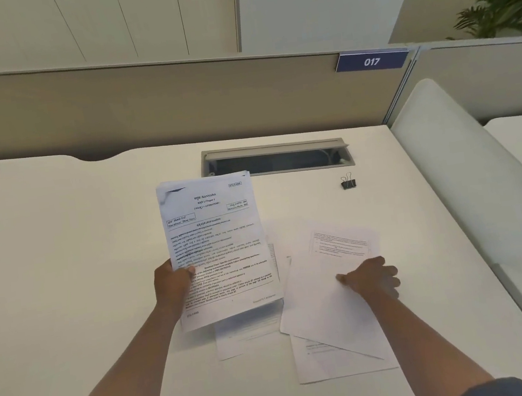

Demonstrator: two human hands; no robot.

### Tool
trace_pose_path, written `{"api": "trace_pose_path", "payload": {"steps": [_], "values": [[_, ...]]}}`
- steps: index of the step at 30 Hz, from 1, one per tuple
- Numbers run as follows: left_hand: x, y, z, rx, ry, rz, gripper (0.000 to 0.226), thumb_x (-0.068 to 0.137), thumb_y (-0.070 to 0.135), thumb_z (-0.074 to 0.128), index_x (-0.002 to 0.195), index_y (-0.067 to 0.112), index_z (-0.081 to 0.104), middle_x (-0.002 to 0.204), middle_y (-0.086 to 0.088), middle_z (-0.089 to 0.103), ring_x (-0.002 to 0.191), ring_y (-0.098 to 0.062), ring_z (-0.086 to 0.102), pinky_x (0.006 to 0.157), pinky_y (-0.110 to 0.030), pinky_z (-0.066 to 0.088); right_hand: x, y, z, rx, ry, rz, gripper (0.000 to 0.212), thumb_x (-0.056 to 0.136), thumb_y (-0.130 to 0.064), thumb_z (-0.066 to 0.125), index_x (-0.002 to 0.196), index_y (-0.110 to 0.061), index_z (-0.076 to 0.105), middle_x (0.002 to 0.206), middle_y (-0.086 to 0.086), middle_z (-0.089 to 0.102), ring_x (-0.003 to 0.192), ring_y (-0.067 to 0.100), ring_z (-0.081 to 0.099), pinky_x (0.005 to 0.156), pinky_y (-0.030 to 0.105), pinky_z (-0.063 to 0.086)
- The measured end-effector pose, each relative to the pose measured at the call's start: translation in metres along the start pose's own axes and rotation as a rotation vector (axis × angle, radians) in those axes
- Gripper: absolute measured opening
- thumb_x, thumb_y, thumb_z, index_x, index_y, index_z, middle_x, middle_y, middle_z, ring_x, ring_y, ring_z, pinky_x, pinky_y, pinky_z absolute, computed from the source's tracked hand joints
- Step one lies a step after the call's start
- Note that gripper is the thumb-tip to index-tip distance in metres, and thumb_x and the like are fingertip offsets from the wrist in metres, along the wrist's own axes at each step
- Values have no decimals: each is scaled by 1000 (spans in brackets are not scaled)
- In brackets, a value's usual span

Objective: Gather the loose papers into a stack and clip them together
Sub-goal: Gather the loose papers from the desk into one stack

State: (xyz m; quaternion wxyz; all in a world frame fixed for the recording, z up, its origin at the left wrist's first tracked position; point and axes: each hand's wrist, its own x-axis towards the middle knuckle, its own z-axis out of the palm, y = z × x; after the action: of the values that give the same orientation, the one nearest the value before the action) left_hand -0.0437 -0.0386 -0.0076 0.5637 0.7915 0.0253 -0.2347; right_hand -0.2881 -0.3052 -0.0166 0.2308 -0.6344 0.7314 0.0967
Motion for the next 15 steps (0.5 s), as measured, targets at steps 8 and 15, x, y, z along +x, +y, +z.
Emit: {"api": "trace_pose_path", "payload": {"steps": [8,15], "values": [[-4,2,-3,6,-9,1,24,87,-3,59,106,9,66,104,-12,70,93,-36,68,88,-50,55,20,17,-19,285,-17,-163,50,87,-21,69,127,5,50,131,23,59,123,38,55,99,39,45],[-8,-1,-3,-4,5,4,24,87,-4,58,106,9,66,104,-11,69,93,-36,66,88,-46,54,21,23,-30,282,-62,-331,33,92,-19,57,119,0,62,125,20,64,116,36,59,99,37,46]]}}
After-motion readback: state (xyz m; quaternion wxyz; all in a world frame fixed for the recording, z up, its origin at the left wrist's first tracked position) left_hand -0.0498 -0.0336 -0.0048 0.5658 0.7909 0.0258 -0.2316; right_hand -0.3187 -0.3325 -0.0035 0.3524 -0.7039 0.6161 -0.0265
